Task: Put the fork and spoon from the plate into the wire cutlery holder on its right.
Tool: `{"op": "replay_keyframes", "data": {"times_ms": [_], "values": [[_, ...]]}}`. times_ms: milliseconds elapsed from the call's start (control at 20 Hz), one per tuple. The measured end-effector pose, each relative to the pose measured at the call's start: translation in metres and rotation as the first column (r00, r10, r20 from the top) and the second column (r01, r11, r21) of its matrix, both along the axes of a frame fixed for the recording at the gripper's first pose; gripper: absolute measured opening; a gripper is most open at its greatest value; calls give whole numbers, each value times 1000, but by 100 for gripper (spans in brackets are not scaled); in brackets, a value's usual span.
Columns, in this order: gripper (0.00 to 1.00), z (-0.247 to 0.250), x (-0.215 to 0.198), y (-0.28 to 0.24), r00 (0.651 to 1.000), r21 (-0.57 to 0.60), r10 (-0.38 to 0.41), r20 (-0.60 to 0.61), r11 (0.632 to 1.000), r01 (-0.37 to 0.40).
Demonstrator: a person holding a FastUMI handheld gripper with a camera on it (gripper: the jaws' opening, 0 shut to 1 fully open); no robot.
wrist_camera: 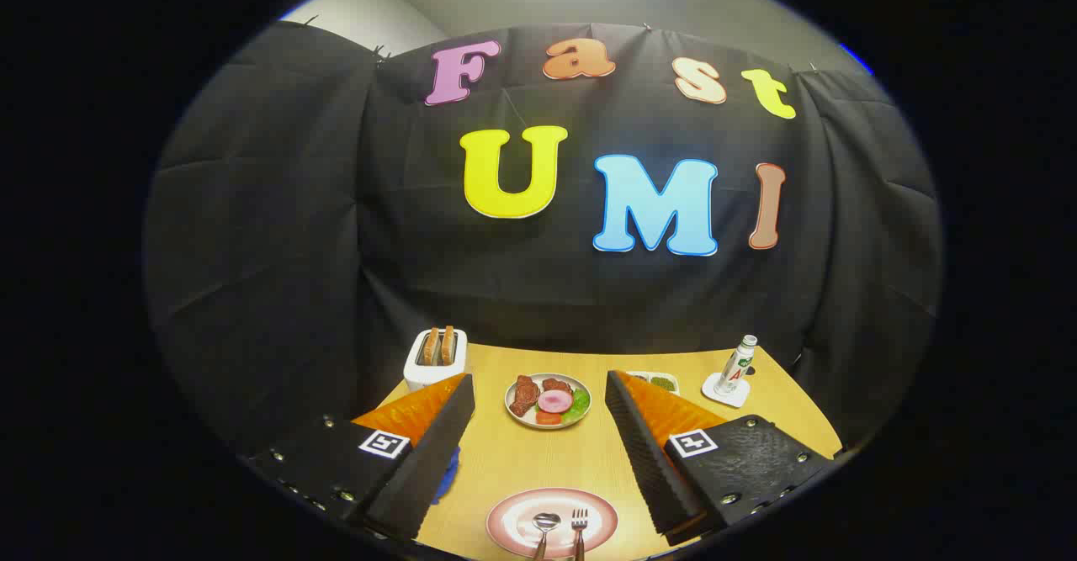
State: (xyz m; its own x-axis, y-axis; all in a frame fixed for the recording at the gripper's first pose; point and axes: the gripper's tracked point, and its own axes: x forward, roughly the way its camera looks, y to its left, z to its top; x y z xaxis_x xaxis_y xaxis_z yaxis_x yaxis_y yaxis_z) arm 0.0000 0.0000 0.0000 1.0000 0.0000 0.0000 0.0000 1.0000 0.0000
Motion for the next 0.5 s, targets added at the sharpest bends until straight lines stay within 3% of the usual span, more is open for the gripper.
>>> {"op": "replay_keyframes", "data": {"times_ms": [500], "values": [[97,-5,3,-10,999,1,-36,-10,999,36]]}}
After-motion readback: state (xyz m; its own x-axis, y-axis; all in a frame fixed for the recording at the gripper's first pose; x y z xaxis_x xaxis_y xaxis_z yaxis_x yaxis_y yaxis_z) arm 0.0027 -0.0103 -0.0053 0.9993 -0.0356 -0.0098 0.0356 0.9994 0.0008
